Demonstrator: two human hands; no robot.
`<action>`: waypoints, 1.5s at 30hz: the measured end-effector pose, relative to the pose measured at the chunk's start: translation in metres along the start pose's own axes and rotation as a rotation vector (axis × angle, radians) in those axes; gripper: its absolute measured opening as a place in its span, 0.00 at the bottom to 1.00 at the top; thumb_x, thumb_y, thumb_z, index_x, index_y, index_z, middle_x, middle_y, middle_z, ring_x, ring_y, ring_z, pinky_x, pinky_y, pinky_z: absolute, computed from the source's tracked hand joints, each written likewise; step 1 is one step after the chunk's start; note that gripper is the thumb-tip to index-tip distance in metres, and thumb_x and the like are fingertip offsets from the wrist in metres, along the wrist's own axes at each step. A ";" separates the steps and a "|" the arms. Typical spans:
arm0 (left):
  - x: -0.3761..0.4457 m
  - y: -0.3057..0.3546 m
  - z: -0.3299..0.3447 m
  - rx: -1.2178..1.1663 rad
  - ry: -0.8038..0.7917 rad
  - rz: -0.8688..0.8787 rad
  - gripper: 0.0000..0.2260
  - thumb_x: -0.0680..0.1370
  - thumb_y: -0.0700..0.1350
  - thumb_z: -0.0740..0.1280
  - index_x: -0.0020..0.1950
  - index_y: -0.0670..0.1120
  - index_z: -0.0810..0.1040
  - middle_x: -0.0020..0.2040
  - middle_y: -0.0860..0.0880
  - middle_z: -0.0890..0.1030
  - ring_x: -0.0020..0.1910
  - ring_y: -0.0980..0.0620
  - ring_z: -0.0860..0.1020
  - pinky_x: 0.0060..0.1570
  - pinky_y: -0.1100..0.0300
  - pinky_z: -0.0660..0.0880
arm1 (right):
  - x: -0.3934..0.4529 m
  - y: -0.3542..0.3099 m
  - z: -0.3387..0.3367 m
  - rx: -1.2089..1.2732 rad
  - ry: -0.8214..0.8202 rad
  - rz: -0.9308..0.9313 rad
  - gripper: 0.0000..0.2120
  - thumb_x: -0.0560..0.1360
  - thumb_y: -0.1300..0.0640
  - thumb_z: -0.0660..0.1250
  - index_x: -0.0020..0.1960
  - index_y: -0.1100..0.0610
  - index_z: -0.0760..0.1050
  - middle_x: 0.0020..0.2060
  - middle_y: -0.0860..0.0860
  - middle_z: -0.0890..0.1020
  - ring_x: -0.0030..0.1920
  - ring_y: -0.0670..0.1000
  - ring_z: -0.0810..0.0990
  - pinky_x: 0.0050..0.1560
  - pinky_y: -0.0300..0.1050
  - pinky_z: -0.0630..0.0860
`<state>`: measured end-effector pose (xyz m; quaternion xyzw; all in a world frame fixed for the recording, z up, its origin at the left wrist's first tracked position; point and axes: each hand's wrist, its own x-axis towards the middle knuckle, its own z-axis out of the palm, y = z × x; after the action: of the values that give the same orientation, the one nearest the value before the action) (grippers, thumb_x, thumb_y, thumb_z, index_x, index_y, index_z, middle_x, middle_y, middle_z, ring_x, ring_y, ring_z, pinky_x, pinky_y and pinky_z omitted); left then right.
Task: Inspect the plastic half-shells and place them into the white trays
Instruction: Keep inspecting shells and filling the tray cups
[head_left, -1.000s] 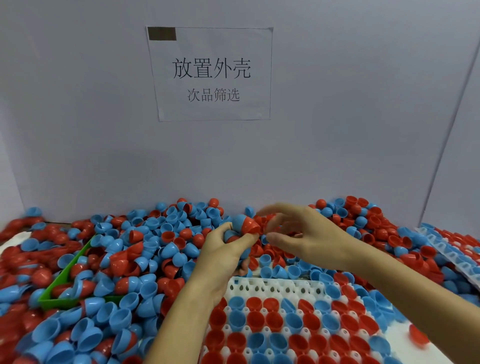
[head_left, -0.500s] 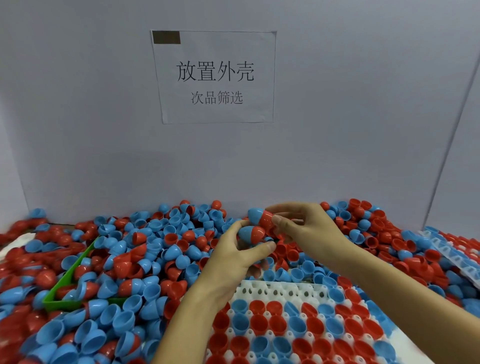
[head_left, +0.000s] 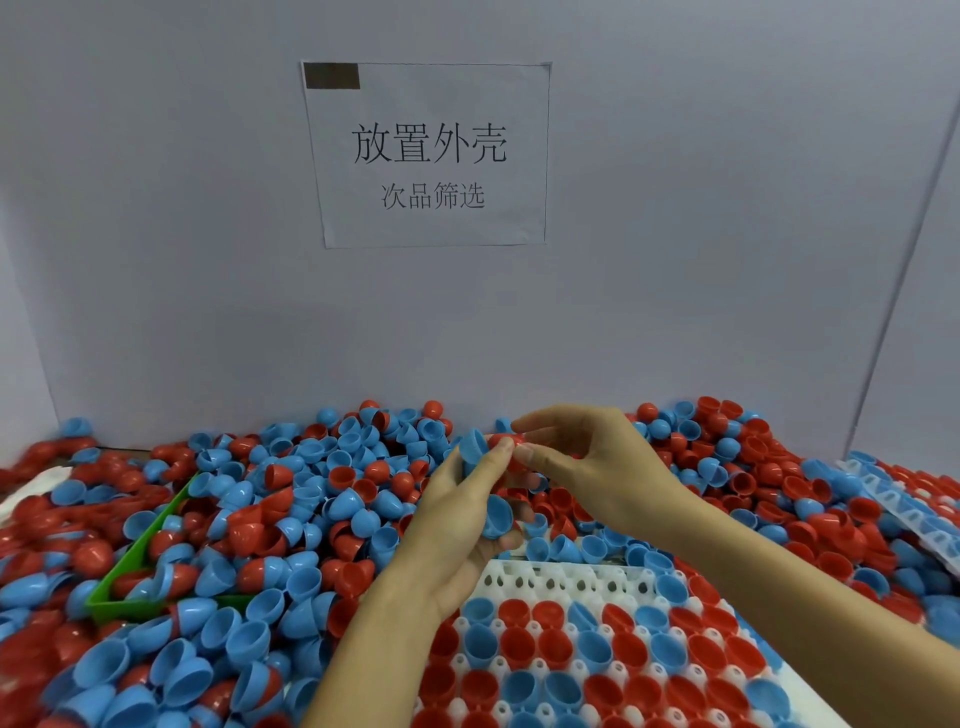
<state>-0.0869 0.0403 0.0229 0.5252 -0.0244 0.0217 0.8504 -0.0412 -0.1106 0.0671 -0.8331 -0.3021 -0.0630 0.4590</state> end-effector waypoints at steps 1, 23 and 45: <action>0.000 0.000 -0.001 -0.004 0.017 0.002 0.10 0.78 0.51 0.70 0.55 0.48 0.83 0.45 0.45 0.85 0.36 0.50 0.80 0.31 0.60 0.75 | 0.000 0.000 0.000 0.006 -0.002 -0.001 0.13 0.75 0.50 0.71 0.59 0.47 0.79 0.48 0.42 0.85 0.48 0.39 0.84 0.48 0.35 0.81; 0.003 0.006 -0.003 -0.110 0.187 0.007 0.09 0.78 0.51 0.70 0.53 0.47 0.80 0.38 0.45 0.84 0.27 0.53 0.74 0.24 0.63 0.73 | -0.010 -0.012 -0.006 0.401 0.067 0.185 0.09 0.77 0.55 0.69 0.57 0.49 0.80 0.48 0.48 0.86 0.47 0.46 0.85 0.45 0.39 0.81; 0.000 0.006 -0.003 -0.177 0.100 -0.070 0.14 0.77 0.56 0.70 0.49 0.45 0.86 0.40 0.45 0.82 0.31 0.54 0.77 0.28 0.62 0.74 | -0.009 -0.021 0.017 -0.316 0.092 -0.085 0.08 0.75 0.53 0.72 0.53 0.44 0.81 0.38 0.42 0.80 0.41 0.42 0.79 0.45 0.36 0.78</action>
<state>-0.0867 0.0457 0.0269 0.4469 0.0345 0.0158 0.8938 -0.0634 -0.0929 0.0696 -0.8776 -0.3020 -0.1672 0.3327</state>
